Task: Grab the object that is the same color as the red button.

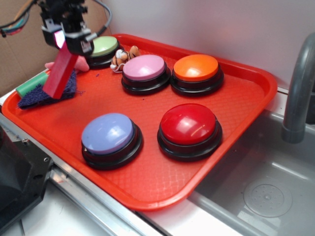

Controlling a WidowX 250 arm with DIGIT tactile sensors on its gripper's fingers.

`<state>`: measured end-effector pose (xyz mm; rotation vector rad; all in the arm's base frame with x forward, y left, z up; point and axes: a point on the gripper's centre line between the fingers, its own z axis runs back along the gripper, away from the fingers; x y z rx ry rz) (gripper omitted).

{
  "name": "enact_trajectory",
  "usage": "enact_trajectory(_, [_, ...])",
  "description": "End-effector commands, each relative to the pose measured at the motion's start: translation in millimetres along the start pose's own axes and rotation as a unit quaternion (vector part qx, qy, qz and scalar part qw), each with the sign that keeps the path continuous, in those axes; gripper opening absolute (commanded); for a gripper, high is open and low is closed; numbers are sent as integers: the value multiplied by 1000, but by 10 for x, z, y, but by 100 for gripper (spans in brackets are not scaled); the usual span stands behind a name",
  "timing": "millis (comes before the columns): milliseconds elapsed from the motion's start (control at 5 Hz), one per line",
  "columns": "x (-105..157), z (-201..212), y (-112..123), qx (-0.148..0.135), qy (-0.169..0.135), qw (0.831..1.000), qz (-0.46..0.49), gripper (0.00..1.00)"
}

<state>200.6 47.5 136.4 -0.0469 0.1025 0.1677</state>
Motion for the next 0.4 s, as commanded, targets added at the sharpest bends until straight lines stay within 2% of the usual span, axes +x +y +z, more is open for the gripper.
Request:
enact_trajectory(0, [-30, 405, 49, -26, -43, 997, 57, 0])
enact_trajectory(200, [-50, 401, 67, -35, -44, 996, 66, 0])
